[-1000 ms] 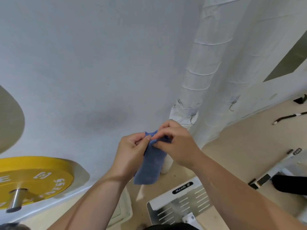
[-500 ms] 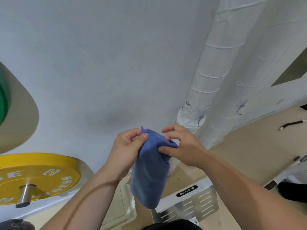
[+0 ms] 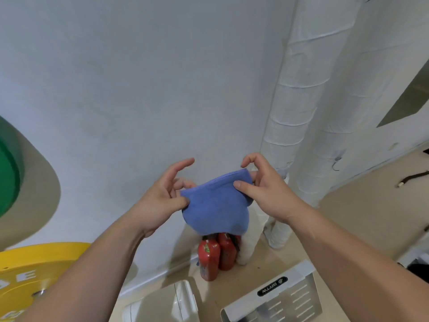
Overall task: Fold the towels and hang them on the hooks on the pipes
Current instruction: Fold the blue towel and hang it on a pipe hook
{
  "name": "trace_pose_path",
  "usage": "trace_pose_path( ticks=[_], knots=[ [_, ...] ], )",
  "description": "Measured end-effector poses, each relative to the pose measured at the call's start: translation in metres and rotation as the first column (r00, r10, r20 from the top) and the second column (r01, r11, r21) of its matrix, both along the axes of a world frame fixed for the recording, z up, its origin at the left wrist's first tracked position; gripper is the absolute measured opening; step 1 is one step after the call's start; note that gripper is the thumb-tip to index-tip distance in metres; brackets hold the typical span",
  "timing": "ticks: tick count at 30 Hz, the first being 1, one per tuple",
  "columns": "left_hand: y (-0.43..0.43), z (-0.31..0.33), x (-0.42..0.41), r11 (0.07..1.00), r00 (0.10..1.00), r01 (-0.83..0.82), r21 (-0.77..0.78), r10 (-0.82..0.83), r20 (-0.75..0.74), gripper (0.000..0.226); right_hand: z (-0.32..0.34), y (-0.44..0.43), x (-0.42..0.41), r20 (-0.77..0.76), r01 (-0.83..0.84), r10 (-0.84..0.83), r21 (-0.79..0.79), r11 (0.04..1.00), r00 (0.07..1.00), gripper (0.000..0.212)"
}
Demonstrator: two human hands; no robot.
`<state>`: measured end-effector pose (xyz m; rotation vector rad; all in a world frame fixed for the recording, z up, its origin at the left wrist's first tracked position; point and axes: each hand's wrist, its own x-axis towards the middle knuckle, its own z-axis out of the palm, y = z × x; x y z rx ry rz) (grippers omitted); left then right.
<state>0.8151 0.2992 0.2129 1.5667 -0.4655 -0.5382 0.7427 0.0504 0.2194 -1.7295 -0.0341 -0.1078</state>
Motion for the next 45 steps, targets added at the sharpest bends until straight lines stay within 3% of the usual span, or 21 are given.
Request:
trace_pose_path(
  ticks=[3, 7, 10, 14, 19, 25, 29, 30, 32, 35, 39, 45],
  knots=[
    [-0.003, 0.025, 0.013, 0.947, 0.953, 0.299, 0.120, -0.303, 0.023, 0.096, 0.008, 0.000, 0.004, 0.035, -0.010, 0.008, 0.060, 0.998, 0.999, 0.029],
    [-0.020, 0.060, 0.025, 0.827, 0.865, 0.470, 0.309, -0.502, 0.028, 0.073, 0.014, -0.004, 0.011, 0.129, 0.048, -0.038, -0.078, 0.996, 0.991, 0.034],
    [-0.037, 0.072, 0.033, 0.766, 0.830, 0.513, 0.388, -0.558, 0.005, 0.047, 0.018, -0.007, 0.010, 0.093, 0.045, -0.036, -0.098, 0.994, 0.995, 0.037],
    [-0.059, 0.076, 0.038, 0.771, 0.845, 0.486, 0.412, -0.535, 0.005, 0.020, 0.010, -0.018, 0.008, 0.050, 0.064, -0.062, -0.043, 0.997, 0.997, 0.050],
    [-0.084, 0.072, 0.035, 0.643, 0.776, 0.509, 0.571, -0.630, 0.017, 0.046, -0.009, -0.031, 0.005, -0.019, 0.053, -0.052, 0.073, 0.996, 0.998, 0.044],
    [-0.099, 0.072, 0.040, 0.777, 0.892, 0.342, 0.528, -0.445, 0.077, 0.044, -0.047, -0.038, 0.000, -0.096, -0.006, 0.026, 0.195, 0.981, 0.995, 0.029],
    [-0.091, 0.076, 0.051, 0.913, 0.970, 0.185, 0.364, -0.229, 0.081, 0.048, -0.059, -0.027, 0.003, -0.155, -0.101, 0.137, 0.217, 0.971, 0.978, 0.029],
    [-0.088, 0.075, 0.054, 0.942, 0.983, 0.132, 0.308, -0.165, 0.082, 0.048, -0.062, -0.025, 0.005, -0.175, -0.116, 0.149, 0.187, 0.975, 0.973, 0.032],
    [-0.079, 0.070, 0.060, 0.980, 0.997, 0.009, 0.199, -0.024, 0.073, 0.053, -0.067, -0.024, 0.009, -0.197, -0.117, 0.111, -0.015, 0.993, 0.974, 0.032],
    [-0.056, 0.056, 0.071, 0.980, 0.987, -0.160, 0.115, 0.156, 0.048, 0.056, -0.077, -0.030, 0.011, -0.216, -0.119, 0.068, -0.235, 0.965, 0.974, 0.030],
    [-0.017, 0.026, 0.077, 0.941, 0.970, -0.240, 0.240, 0.225, 0.088, 0.062, -0.083, -0.048, 0.001, -0.346, -0.095, -0.002, -0.264, 0.960, 0.938, 0.024],
    [0.017, -0.033, 0.058, 0.919, 0.977, -0.210, 0.334, 0.192, 0.088, 0.068, -0.083, -0.066, -0.019, -0.487, 0.148, -0.145, -0.031, 0.988, 0.861, 0.020]
  ],
)
